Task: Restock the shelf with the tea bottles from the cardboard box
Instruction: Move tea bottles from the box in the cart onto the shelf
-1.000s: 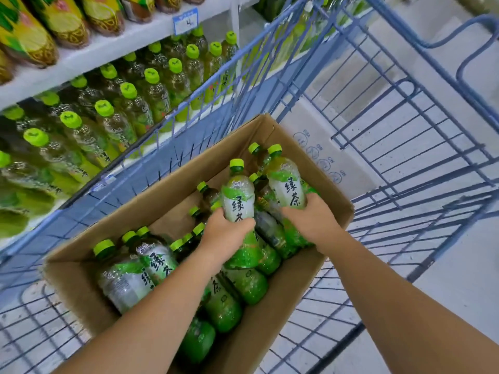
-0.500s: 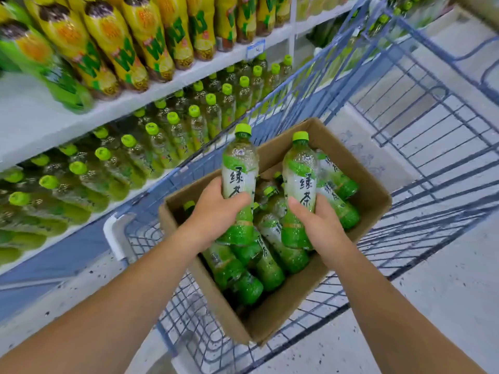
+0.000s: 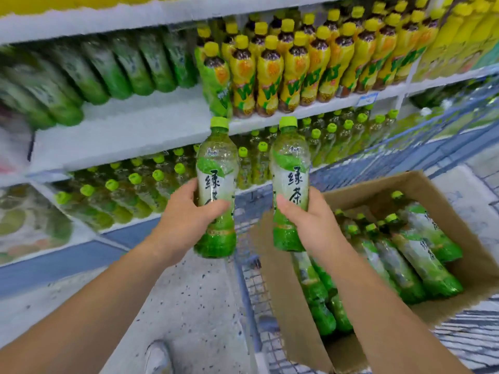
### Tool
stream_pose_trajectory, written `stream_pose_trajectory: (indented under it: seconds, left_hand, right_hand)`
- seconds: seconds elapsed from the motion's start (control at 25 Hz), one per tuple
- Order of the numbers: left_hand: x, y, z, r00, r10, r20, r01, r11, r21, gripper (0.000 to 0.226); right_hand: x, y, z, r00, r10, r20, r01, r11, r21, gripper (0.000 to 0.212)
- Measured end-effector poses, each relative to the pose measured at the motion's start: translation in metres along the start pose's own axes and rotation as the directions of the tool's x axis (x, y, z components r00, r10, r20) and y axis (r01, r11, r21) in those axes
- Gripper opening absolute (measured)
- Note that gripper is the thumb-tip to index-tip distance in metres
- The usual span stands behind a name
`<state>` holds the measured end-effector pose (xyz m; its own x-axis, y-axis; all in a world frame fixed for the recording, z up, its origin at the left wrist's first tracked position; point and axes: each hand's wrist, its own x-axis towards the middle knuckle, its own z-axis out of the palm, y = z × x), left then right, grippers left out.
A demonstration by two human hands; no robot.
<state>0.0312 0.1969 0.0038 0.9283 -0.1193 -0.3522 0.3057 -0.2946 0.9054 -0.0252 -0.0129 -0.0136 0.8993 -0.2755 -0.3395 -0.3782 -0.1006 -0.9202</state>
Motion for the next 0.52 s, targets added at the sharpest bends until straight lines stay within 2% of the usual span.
stream_pose_trajectory:
  seconds: [0.16,0.24,0.36,0.52]
  left_hand:
    - [0.01,-0.013,-0.096,0.993,0.017,-0.116,-0.018,1.0,-0.01,0.025]
    - [0.015,-0.02,-0.144,0.989,0.005,-0.146,-0.008,1.0,-0.019,0.026]
    - [0.031,-0.032,-0.218,0.985,-0.005,-0.171,0.004,1.0,-0.005,0.029]
    - [0.062,-0.049,-0.29,0.986,0.03,-0.165,-0.021,0.998,0.053,0.034]
  right_hand:
    - [0.02,-0.044,0.087,0.994,-0.083,0.076,0.088,0.994,-0.062,0.018]
    - [0.026,-0.061,0.135,0.989,-0.078,0.128,0.087,0.994,-0.071,0.022]
    - [0.038,-0.078,0.207,0.99,-0.055,0.132,0.068,0.993,-0.096,0.027]
    - [0.062,-0.087,0.288,0.99,-0.094,0.105,0.108,0.985,-0.137,0.024]
